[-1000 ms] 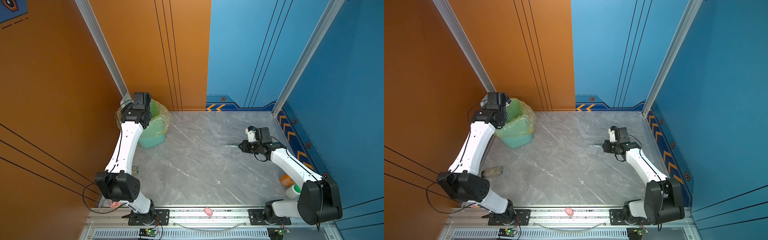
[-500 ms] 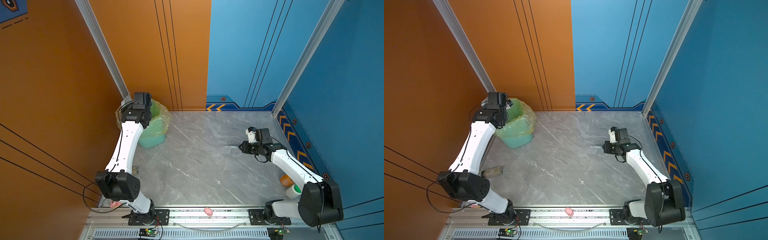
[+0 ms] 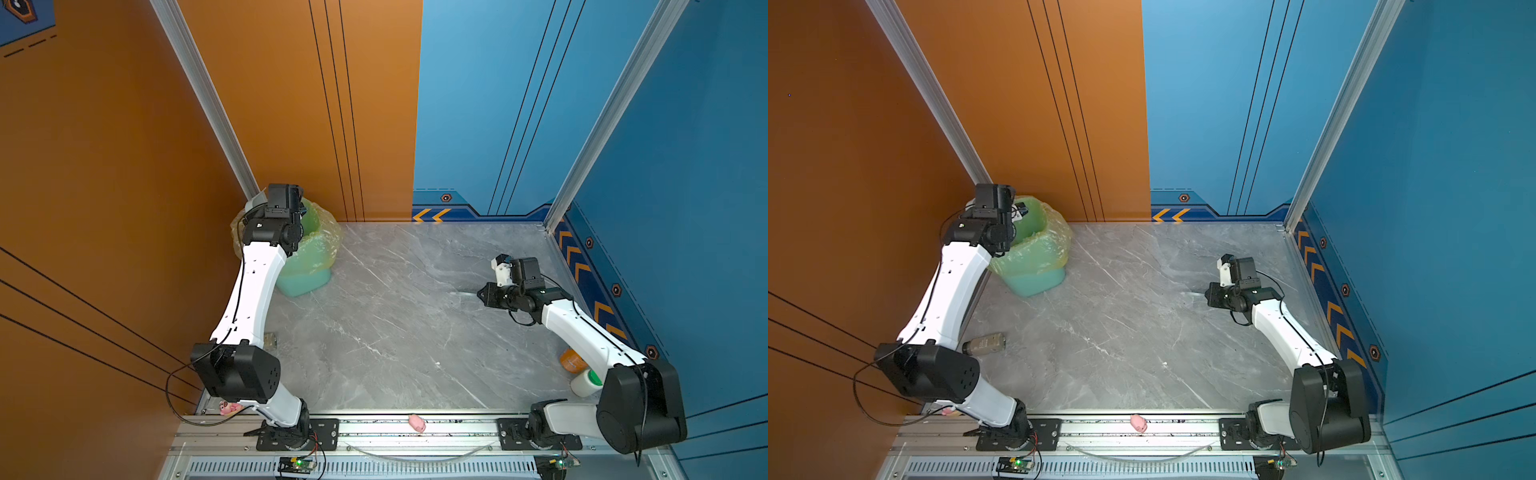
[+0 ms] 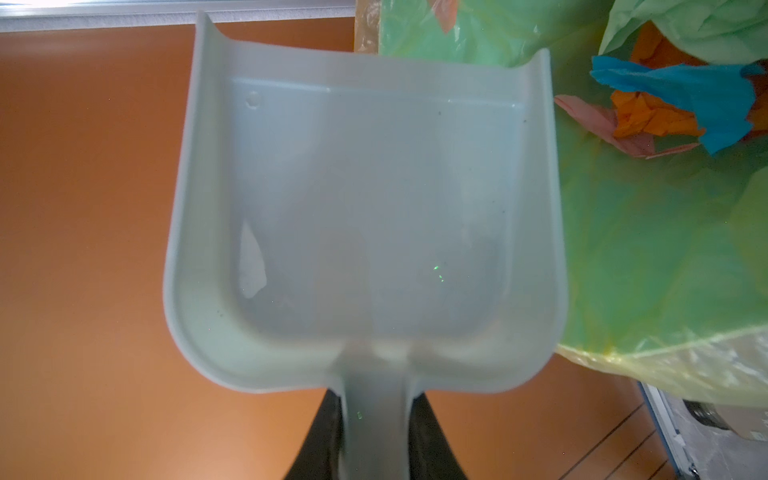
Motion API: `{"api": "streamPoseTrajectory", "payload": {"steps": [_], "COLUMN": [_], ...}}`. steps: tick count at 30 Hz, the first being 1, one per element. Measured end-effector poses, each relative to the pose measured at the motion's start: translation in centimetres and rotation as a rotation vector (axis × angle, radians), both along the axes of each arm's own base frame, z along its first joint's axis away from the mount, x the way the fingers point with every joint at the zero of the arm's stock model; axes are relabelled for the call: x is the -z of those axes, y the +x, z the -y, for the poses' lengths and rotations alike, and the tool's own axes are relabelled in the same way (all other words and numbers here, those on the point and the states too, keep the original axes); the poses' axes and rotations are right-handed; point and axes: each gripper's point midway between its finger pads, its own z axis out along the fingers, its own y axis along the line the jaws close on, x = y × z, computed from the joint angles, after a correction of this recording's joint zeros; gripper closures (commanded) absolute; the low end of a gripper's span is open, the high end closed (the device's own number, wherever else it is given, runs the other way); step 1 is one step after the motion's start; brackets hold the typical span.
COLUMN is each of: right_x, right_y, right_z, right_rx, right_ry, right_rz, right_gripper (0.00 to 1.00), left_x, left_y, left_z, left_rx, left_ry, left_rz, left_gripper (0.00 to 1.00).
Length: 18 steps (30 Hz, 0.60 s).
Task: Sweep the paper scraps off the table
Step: 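Tip the dustpan over the green bin with the left gripper, then lower the dustpan while the right gripper moves the brush to the bright blue scrap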
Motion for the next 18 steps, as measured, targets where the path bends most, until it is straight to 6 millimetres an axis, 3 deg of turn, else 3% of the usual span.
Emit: {"api": "streamPoseTrajectory", "payload": {"steps": [7,11,18], "right_x": [0.0,0.0,-0.1], "right_y": [0.0,0.1,0.2], "right_z": [0.1,0.2,0.7], "right_rx": [0.002,0.006,0.020], "right_ry": [0.000,0.000,0.000], "right_rz": [0.001,0.001,0.002], "right_gripper": [1.00,1.00,1.00], "left_x": [-1.4,-2.1,-5.1], "left_y": [0.5,0.4,-1.0], "left_z": [0.6,2.1,5.1], "left_rx": [0.013,0.060,0.151], "left_ry": [-0.143,-0.279,-0.534], "left_rz": [0.157,0.261,0.461], "left_gripper": [1.00,1.00,1.00]}}
